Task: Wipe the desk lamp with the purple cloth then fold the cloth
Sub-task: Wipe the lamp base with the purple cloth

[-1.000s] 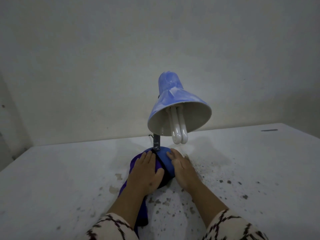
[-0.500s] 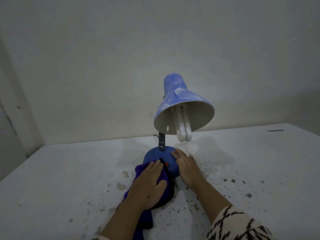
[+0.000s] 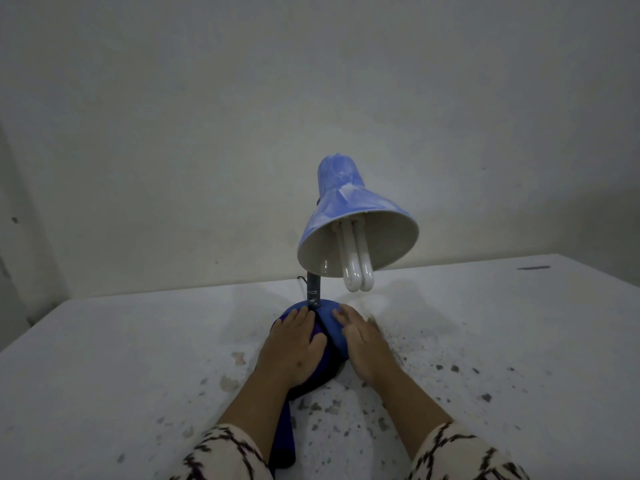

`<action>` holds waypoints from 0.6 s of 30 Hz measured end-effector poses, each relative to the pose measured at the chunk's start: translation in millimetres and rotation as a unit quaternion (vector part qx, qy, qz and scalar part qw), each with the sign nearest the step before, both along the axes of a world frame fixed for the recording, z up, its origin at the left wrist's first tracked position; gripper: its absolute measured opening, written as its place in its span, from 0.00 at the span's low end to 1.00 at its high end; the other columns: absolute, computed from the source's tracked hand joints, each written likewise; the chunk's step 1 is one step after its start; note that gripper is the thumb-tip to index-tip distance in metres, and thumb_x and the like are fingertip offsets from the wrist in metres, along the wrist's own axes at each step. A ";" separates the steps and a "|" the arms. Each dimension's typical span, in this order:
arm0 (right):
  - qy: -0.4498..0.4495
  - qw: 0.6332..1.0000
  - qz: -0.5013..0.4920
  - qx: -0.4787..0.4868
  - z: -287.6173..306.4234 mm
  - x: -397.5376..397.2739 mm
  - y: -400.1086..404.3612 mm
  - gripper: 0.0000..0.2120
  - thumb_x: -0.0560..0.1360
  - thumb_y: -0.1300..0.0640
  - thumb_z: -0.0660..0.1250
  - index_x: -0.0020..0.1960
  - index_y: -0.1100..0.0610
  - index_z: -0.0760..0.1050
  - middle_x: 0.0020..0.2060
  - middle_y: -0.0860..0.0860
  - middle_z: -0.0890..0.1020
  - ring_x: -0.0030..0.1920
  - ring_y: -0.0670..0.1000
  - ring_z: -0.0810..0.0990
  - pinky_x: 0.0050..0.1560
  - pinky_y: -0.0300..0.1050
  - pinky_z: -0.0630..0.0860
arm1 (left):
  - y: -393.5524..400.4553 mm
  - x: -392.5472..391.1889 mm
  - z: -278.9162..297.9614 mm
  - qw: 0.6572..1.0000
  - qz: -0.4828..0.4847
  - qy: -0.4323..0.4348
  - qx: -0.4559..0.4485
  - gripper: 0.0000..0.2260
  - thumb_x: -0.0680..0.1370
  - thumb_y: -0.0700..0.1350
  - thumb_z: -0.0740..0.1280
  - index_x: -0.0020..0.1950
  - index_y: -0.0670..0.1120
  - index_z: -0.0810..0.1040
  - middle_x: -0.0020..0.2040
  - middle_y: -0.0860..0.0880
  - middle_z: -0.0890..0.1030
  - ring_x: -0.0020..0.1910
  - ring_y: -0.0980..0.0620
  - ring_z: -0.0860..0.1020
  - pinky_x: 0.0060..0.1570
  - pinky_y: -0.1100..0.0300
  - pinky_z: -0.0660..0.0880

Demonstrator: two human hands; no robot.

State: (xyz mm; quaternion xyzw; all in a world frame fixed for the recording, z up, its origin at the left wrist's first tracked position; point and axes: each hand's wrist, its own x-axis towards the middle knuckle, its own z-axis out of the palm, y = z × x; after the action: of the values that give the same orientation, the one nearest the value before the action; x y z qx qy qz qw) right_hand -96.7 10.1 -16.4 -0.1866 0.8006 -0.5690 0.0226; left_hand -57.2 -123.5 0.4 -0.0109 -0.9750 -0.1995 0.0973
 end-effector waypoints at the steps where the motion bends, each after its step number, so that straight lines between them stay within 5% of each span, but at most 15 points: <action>1: -0.005 1.000 0.001 -0.002 -1.6 -1.4 0.0 0.18 0.81 0.57 0.51 0.71 0.55 0.62 0.69 0.51 0.67 0.62 0.41 0.64 0.56 0.21 0.51 | -0.3 -0.9 -0.1 1.000 -0.002 0.001 0.005 0.23 0.80 0.47 0.52 0.74 0.45 0.56 0.76 0.48 0.59 0.74 0.51 0.56 0.72 0.56 0.50; 3: -0.017 1.000 0.002 -0.017 -3.3 -3.1 -0.7 0.20 0.81 0.54 0.52 0.72 0.54 0.60 0.71 0.50 0.65 0.64 0.41 0.63 0.56 0.21 0.50 | -0.6 1.1 -0.1 1.000 -0.009 0.009 0.013 0.23 0.79 0.47 0.53 0.74 0.45 0.58 0.75 0.48 0.61 0.73 0.52 0.59 0.71 0.59 0.50; 8: -0.050 0.997 -0.010 -0.056 -2.1 -6.0 -1.1 0.23 0.79 0.47 0.55 0.73 0.51 0.58 0.73 0.49 0.62 0.71 0.48 0.60 0.72 0.44 0.54 | 4.3 4.5 -1.4 0.999 -0.048 0.021 -0.012 0.23 0.77 0.48 0.56 0.72 0.44 0.62 0.73 0.48 0.65 0.71 0.52 0.62 0.70 0.59 0.52; 18: -0.017 0.999 -0.003 -0.036 -2.4 -2.1 3.2 0.21 0.81 0.54 0.49 0.74 0.51 0.55 0.73 0.48 0.61 0.65 0.39 0.59 0.67 0.36 0.54 | 23.4 -12.7 9.0 0.998 -0.061 -0.026 -0.015 0.21 0.79 0.51 0.51 0.69 0.44 0.65 0.72 0.47 0.66 0.70 0.49 0.64 0.71 0.53 0.61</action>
State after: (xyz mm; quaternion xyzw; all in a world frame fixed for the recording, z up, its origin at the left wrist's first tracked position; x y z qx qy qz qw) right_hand -98.8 13.4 -18.9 -0.1750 0.7800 -0.6002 0.0275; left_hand -69.9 -100.1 9.4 -0.0662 -0.9776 -0.1907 0.0597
